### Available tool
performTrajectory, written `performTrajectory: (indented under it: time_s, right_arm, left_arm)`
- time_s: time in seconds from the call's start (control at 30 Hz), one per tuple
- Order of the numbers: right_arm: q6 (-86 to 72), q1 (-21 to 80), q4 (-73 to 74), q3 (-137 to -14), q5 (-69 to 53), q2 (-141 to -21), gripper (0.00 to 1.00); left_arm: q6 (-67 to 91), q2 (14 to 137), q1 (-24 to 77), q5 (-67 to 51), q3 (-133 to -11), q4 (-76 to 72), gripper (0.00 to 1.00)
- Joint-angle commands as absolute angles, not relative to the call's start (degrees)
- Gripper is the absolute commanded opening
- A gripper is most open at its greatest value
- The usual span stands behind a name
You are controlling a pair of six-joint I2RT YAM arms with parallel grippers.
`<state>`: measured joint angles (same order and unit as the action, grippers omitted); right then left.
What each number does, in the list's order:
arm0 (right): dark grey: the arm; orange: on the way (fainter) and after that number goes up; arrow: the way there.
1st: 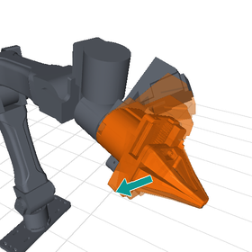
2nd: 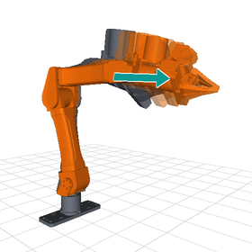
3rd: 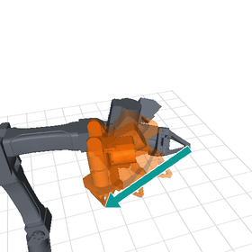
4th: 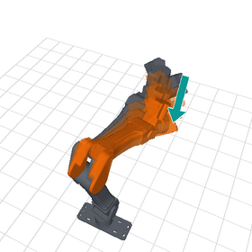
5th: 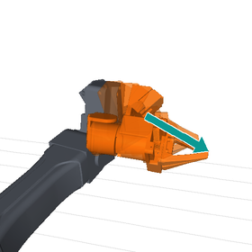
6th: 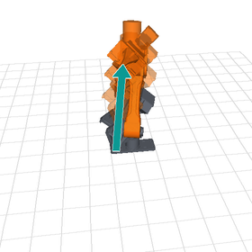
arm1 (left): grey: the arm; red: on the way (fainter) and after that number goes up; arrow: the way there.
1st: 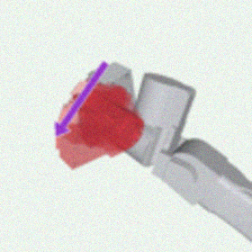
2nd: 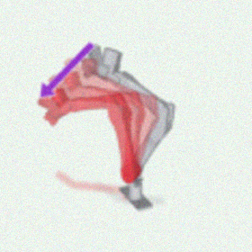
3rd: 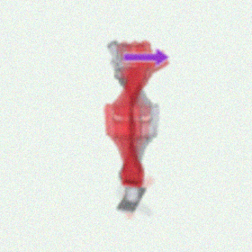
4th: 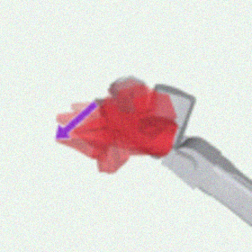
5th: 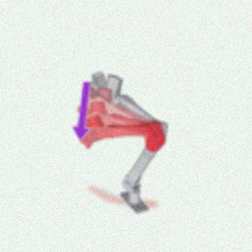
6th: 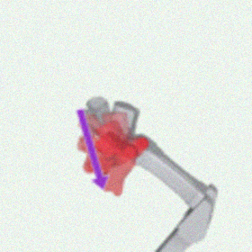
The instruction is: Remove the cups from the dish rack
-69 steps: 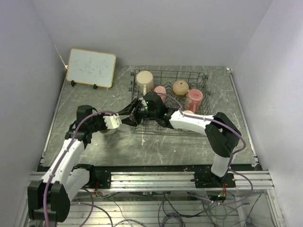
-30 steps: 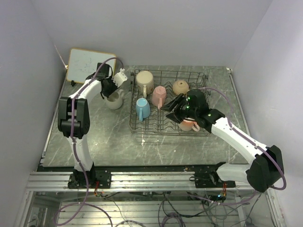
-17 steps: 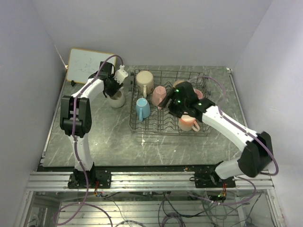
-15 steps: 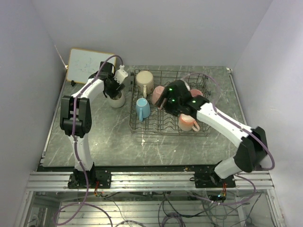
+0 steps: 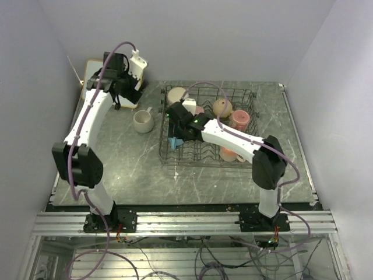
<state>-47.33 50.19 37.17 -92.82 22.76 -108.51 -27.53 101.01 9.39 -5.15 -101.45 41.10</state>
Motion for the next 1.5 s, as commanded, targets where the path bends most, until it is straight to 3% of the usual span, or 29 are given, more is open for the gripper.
performTrajectory:
  time_s: [0.0,0.37,0.53,0.73,0.87,1.2,1.47]
  right_arm:
    - [-44.22,51.55,37.87,-97.34,27.51,-114.25,0.63]
    - [-44.41,53.19,37.09,-100.96,31.35,-122.53,0.48]
    - [-45.44,53.45,37.08,-97.72,33.55,-121.93,0.30]
    - [-44.23,53.37,34.54,-92.48,33.20,-118.99,0.17]
    - [-42.57,53.19,33.41,-91.17,32.80,-117.29,0.01]
    - [-37.25,49.83,30.72,-93.16,25.51,-108.80,0.00]
    - [-38.26,43.18,25.63,-89.09,-2.06,-98.41,0.00]
  left_arm:
    - [-19.77,93.48,8.78,-2.33,-101.72,47.92,0.99]
    - [-15.84,82.13,5.37,-4.39,-90.30,41.76,0.99]
    - [-18.49,77.75,5.36,-9.20,-85.13,40.25,0.99]
    - [-20.37,72.74,5.36,-14.31,-77.65,37.50,0.99]
    - [-23.01,69.88,5.36,-17.52,-72.83,36.66,0.99]
    - [-32.97,62.46,5.44,-25.98,-60.16,32.66,0.99]
    - [-44.93,54.28,6.33,-31.27,-52.01,26.80,1.00]
